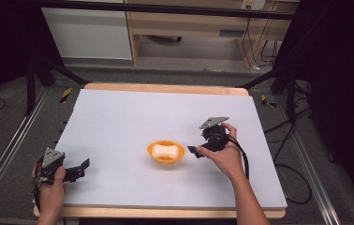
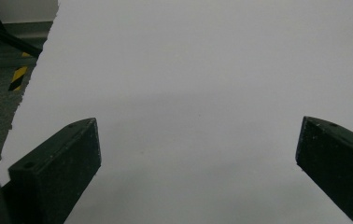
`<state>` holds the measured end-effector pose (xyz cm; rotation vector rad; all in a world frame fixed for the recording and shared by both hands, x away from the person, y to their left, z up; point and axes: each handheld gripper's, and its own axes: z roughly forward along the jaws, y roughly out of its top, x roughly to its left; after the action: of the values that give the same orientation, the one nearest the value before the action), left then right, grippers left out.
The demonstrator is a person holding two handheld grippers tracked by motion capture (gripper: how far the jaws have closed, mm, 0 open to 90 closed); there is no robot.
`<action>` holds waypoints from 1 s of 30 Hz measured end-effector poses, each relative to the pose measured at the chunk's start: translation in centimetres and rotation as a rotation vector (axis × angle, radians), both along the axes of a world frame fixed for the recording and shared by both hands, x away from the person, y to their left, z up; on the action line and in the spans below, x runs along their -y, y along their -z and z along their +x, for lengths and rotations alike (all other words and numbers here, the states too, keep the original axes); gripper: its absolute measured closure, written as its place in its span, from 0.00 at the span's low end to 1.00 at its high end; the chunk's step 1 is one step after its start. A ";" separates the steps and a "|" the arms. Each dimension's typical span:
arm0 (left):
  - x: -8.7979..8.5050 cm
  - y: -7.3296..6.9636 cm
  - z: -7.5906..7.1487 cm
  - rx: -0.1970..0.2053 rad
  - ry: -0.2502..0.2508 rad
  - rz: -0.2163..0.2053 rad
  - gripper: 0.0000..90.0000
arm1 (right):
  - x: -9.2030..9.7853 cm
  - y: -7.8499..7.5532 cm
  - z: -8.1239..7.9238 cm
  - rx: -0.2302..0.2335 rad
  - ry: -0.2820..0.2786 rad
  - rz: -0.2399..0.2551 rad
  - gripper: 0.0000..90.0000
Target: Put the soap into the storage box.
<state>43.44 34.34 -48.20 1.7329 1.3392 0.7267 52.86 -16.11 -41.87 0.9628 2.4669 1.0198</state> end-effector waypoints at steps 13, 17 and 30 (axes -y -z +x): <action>-0.1 0.0 -0.1 0.008 0.002 0.000 0.00 | 3.2 0.8 -1.1 0.000 0.055 0.042 0.01; -0.1 0.0 -0.1 0.008 0.003 -0.002 0.00 | 4.3 1.0 -1.5 0.004 0.083 0.058 0.01; 0.0 0.0 -0.1 0.006 -0.001 0.001 0.00 | 6.8 2.2 -2.8 -0.007 0.125 0.072 0.01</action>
<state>43.36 34.31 -48.18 1.7295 1.3355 0.7323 50.05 -22.94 -44.04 1.1287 2.3564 1.0715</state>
